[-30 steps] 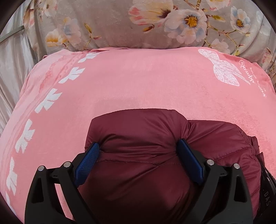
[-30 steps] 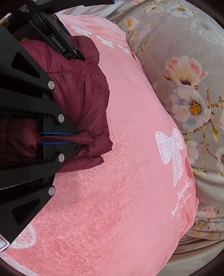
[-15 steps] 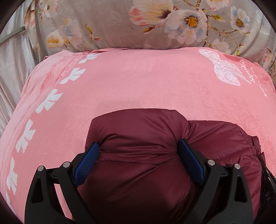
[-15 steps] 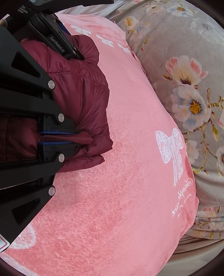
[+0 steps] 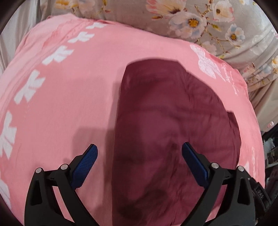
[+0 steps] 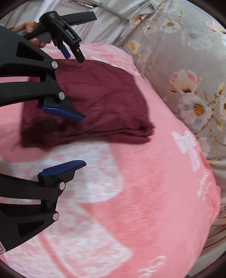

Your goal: Fold large clothes

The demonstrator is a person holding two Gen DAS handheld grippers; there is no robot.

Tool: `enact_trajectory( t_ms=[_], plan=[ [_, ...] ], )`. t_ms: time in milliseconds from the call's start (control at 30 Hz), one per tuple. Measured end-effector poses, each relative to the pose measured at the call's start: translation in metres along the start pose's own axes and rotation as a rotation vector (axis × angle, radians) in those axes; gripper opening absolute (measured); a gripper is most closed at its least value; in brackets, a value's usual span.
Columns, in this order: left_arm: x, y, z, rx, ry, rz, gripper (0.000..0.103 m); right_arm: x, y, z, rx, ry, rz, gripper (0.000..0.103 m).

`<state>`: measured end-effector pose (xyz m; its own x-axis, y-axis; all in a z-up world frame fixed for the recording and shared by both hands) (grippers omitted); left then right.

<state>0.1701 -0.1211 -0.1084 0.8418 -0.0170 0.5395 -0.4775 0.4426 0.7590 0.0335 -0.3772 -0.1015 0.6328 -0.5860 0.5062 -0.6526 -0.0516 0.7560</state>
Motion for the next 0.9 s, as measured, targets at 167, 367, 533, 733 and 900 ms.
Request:
enact_trajectory(
  t_ms=[167, 367, 533, 733, 900],
  plan=[
    [-0.046, 0.001, -0.007, -0.087, 0.042, -0.088, 0.093, -0.035, 0.0, -0.009, 0.093, 0.004, -0.031, 0.022],
    [-0.055, 0.011, -0.008, -0.116, 0.035, -0.119, 0.072, -0.04, 0.037, -0.024, 0.123, 0.034, 0.092, 0.006],
    [-0.062, 0.008, -0.002, -0.065, -0.02, -0.113, 0.08, -0.067, 0.001, -0.011, -0.033, 0.073, -0.004, 0.006],
    [-0.061, 0.01, -0.005, -0.04, -0.02, -0.108, 0.086, -0.054, 0.017, -0.013, -0.063, 0.069, 0.051, 0.029],
    [-0.055, 0.005, -0.003, -0.026, -0.002, -0.097, 0.097, -0.043, 0.005, -0.01, 0.024, -0.031, 0.004, 0.052]
  ],
)
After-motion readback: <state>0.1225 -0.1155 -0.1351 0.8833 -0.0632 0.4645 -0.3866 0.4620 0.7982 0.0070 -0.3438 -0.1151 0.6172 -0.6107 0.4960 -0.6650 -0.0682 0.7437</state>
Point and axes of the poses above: each gripper's, at about its wrist camera, not at the fingertips, and y roughly against the way its jaws point, z to its right, x to its top, the point moved 8 cm from there along -y, roughly the way its jaws point, and after that the axes turned 8 degrees about -x, right-handed, at the moved point
